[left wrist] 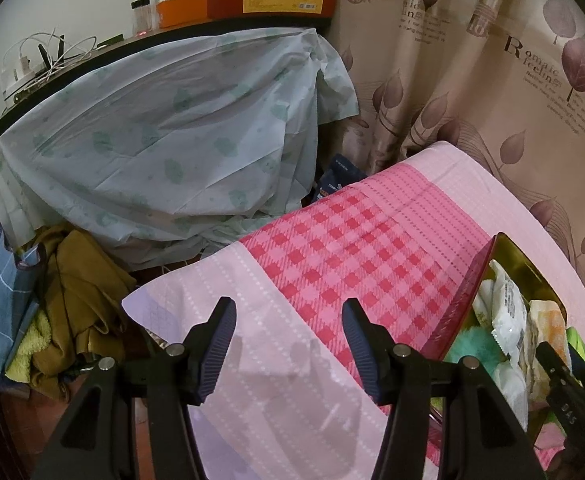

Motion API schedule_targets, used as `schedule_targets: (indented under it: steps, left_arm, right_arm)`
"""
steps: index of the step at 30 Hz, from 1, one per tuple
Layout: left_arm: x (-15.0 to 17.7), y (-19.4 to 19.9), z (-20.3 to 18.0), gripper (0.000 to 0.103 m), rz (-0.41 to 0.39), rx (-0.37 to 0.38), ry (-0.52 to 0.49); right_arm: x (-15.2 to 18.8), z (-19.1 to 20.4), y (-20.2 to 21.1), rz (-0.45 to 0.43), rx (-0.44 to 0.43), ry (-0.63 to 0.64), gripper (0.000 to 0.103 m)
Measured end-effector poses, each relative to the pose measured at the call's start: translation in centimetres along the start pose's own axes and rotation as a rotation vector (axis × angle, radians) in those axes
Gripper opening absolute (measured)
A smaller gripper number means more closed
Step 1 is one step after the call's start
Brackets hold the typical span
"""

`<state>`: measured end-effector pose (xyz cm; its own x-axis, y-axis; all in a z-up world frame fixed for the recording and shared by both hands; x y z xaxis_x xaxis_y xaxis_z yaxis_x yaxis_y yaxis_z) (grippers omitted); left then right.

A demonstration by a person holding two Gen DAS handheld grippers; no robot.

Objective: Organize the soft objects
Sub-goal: 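Carry the striped towel into the gold tin and open the right tool, then move the right tool to the cream cloth and grasp it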

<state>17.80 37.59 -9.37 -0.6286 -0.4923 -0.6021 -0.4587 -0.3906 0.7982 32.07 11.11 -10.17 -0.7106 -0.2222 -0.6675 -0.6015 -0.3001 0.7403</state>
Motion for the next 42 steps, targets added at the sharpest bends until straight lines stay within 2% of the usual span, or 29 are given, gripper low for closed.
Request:
schedule_targets:
  steps: [6, 12, 16, 28, 31, 37, 42]
  left_arm:
    - [-0.1, 0.5, -0.9, 0.057, -0.02, 0.005, -0.024]
    - [0.2, 1.1, -1.8, 0.057, -0.045, -0.003, -0.071]
    - [0.5, 1.7, -2.6, 0.057, -0.074, -0.009, -0.112]
    - [0.9, 2.0, -3.4, 0.057, -0.093, -0.006, -0.149]
    - [1.0, 2.1, -3.5, 0.057, -0.097, -0.003, -0.16]
    - [1.4, 2.3, -4.5, 0.057, -0.117, 0.0, -0.204]
    - [1.6, 2.5, -5.3, 0.057, -0.14, 0.007, -0.233]
  right_arm:
    - [-0.4, 0.0, 3.0, -0.052, -0.021, -0.003, 0.063]
    - [1.8, -2.6, 6.8, -0.088, -0.021, -0.031, 0.064]
    - [4.0, -7.0, 9.2, -0.096, 0.033, -0.077, 0.064]
    - [11.3, -26.2, 17.0, -0.128, 0.329, -0.345, 0.064]
    - [13.5, -29.9, 18.4, -0.121, 0.391, -0.393, 0.064]
    - [17.0, -34.8, 18.2, -0.066, 0.455, -0.452, 0.064]
    - [18.5, -37.1, 16.9, -0.055, 0.453, -0.489, 0.062]
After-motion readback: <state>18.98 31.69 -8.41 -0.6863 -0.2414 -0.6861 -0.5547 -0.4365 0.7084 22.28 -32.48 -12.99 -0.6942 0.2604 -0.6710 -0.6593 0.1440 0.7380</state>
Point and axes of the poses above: each gripper's, at about its wrist camera, not at the fingertips, and y roughly against the way its jaws point, z to its left, x to its underside, the point moved 6 cm from there along -y, roughly the way its jaws point, and after that the axes turned 5 degrees about -x, right-handed, at the moved point
